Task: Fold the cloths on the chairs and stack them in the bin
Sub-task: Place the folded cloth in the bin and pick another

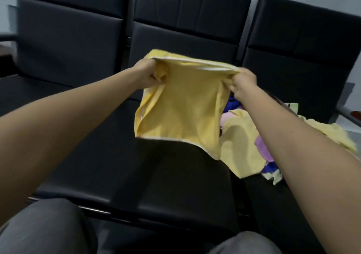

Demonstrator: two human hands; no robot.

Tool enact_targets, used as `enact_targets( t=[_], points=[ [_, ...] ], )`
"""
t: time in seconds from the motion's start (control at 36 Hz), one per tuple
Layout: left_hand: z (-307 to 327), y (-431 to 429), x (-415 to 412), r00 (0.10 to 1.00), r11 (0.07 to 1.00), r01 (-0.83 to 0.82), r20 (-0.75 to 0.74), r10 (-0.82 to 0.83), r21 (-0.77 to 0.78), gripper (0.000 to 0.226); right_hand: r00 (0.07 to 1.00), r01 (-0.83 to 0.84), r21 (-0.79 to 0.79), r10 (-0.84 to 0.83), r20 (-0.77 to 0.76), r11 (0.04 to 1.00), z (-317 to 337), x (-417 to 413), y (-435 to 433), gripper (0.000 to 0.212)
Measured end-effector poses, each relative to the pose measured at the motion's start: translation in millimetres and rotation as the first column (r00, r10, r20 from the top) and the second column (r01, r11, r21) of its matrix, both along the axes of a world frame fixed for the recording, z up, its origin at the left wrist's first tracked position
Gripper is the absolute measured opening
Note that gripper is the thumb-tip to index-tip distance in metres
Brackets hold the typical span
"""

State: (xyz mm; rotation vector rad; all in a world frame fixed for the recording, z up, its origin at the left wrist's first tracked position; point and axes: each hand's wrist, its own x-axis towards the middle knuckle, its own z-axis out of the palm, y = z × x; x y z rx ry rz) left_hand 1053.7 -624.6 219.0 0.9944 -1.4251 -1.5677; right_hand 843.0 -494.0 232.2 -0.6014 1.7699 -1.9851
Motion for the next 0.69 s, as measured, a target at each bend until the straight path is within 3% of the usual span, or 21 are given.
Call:
enact_targets(
  t=[0.08, 0.14, 0.19, 0.28, 0.36, 0.42, 0.47, 0.56, 0.61, 0.69],
  points=[
    [9.4, 4.6, 0.4, 0.987, 0.980, -0.001, -0.160, -0.031, -0.197, 0.029, 0.995, 0.052, -0.093, -0.060, -0.079, 0.994, -0.3, -2.3, -2.9, 0.030],
    [5.6, -0.1, 5.9, 0.990, 0.959, 0.025, -0.129, -0.064, -0.281, 0.029, 0.987, 0.076, -0.074, -0.085, -0.133, 0.994, -6.7, -4.7, -0.1, 0.031],
    [-3.4, -4.7, 13.5, 0.998, 0.914, 0.058, 0.039, -0.046, -0.402, 0.028, 0.974, 0.087, -0.005, -0.086, -0.212, 0.996, -17.4, -9.1, 4.4, 0.032],
    [-17.4, -0.4, 28.0, 0.966, 0.878, 0.133, 0.257, -0.012, -0.460, 0.027, 0.930, 0.081, 0.152, -0.019, -0.368, 0.985, -36.8, -11.2, 18.6, 0.029],
    [-33.5, 2.1, 43.7, 0.863, 0.842, 0.252, 0.505, 0.028, -0.477, 0.027, 0.867, 0.003, 0.308, 0.151, -0.474, 0.951, -52.2, -9.3, 36.2, 0.025],
    [-42.8, 4.2, 55.8, 0.754, 0.812, 0.376, 0.656, 0.011, -0.446, 0.023, 0.802, -0.074, 0.470, 0.333, -0.496, 0.879, -58.9, -8.3, 50.0, 0.024],
    [-51.5, 4.1, 67.8, 0.593, 0.776, 0.532, 0.803, -0.056, -0.339, 0.021, 0.704, -0.131, 0.696, 0.560, -0.436, 0.706, -61.6, -5.9, 65.7, 0.016],
    [-59.2, 8.3, 85.2, 0.195, 0.722, 0.692, 0.961, -0.195, 0.006, 0.019, 0.590, -0.250, 0.919, 0.800, -0.104, 0.304, -64.4, 2.5, 86.7, 0.013],
    [-63.6, 13.6, 90.5, -0.030, 0.671, 0.702, 0.951, -0.308, 0.240, 0.021, 0.545, -0.379, 0.924, 0.819, 0.179, 0.049, -71.0, 6.4, 96.0, 0.016],
    [-71.7, 20.9, 92.1, -0.182, 0.606, 0.624, 0.846, -0.501, 0.493, 0.022, 0.454, -0.466, 0.870, 0.800, 0.392, -0.162, -87.8, 9.3, 104.8, 0.018]
  ],
)
